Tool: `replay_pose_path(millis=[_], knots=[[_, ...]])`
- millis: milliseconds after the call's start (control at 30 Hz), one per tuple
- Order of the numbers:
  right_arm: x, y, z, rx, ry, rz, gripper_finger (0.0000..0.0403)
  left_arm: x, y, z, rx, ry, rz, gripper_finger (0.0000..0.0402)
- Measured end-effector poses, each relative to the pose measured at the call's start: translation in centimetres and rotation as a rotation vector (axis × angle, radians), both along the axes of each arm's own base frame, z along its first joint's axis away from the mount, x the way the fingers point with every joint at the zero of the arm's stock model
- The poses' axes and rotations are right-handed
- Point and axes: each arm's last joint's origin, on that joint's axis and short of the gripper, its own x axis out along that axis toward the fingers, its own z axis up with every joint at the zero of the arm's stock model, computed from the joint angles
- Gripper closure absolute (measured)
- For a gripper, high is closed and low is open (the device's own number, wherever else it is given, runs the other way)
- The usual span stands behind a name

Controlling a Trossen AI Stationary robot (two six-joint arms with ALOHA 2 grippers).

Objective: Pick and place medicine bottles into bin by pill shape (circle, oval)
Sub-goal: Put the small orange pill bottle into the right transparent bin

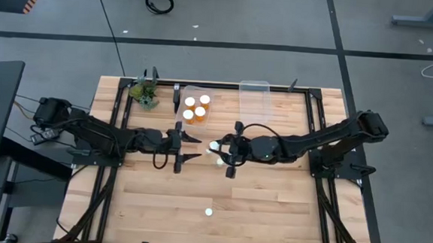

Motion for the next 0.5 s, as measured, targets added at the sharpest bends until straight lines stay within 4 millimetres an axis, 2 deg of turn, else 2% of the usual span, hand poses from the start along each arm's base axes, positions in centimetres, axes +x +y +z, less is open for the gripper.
replay_pose_path(millis=[167,400,500], knots=[[-0.7,-1.0,0.1,-0.020,0.063,-0.044,0.0279,-0.5,0.1,0.1,-0.012,0.042,0.003,0.0185],[-0.9,-3.5,-0.4,-0.030,0.149,-0.126,0.0279,-1.8,0.2,1.3,-0.003,0.046,0.001,0.0222],[-0.9,-4.7,-0.6,-0.031,0.173,-0.163,0.0279,-2.0,0.3,1.2,0.001,0.074,0.001,0.0233]])
